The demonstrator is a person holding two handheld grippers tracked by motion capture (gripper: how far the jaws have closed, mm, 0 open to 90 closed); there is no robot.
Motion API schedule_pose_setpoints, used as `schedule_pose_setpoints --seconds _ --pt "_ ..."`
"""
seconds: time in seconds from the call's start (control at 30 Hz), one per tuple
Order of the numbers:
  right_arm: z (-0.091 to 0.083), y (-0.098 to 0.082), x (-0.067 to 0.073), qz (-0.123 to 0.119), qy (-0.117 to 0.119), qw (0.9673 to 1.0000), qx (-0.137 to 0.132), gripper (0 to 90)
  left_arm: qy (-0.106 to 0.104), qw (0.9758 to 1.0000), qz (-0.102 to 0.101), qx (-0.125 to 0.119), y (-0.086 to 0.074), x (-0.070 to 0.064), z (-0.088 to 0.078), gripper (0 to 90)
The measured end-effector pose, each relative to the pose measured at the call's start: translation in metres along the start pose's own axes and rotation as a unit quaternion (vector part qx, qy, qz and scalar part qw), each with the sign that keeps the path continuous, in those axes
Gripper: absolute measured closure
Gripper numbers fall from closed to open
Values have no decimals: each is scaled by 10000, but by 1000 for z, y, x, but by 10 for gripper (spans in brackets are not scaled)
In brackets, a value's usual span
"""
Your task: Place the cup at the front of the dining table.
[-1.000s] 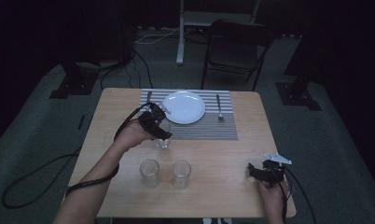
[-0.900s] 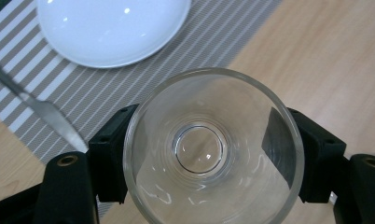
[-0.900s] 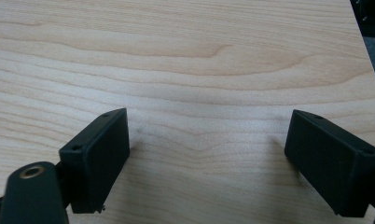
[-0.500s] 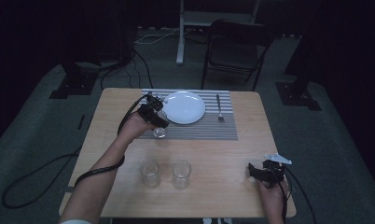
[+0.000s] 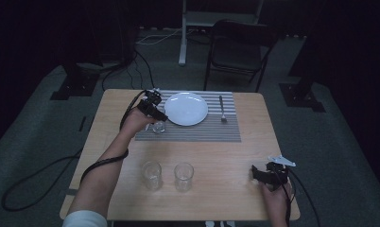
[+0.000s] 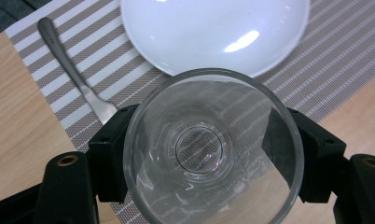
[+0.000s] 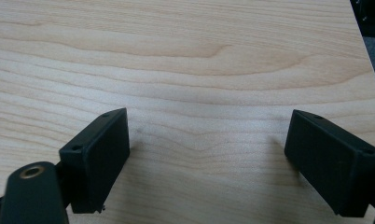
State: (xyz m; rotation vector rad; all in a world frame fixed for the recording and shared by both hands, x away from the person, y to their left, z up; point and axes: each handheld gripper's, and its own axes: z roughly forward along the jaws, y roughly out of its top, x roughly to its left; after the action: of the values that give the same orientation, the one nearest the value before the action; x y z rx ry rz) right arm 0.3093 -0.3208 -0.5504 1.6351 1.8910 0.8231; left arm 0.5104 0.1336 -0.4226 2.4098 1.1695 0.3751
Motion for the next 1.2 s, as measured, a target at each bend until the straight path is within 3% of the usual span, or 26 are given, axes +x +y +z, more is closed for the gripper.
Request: schedule_pose_setpoints --seconds 0.27,0.4,0.53,0.63,0.73,0.8,0.93,1.03,1.13,1.2 --pt "0 0 0 -2 -4 10000 -2 138 100 9999 25 91 8 4 11 288" --pt "0 0 0 -2 -4 10000 -2 138 -91 9999 -88 57 12 7 14 288" --pt "0 0 0 1 -3 10000 -1 138 134 9998 2 128 15 4 21 288" --pt "0 0 0 1 -3 10000 -1 138 18 9999 -98 140 14 7 24 288" --pt "0 0 0 -3 -3 10000 -2 138 78 9998 -19 166 12 8 29 288" --pt "0 0 0 -1 -3 10000 -2 138 26 10000 24 49 10 8 30 286" --pt "0 0 0 0 -2 10000 -3 138 21 9999 -105 -58 7 10 29 282" --pt "0 0 0 -1 -3 10000 -3 139 -44 9996 -214 -152 6 12 26 194" --pt "0 0 0 -1 -4 10000 -2 138 -108 9997 -191 -44 5 11 24 24" --pt "0 0 0 0 -3 10000 -2 138 -134 9995 -245 -154 1 10 20 19"
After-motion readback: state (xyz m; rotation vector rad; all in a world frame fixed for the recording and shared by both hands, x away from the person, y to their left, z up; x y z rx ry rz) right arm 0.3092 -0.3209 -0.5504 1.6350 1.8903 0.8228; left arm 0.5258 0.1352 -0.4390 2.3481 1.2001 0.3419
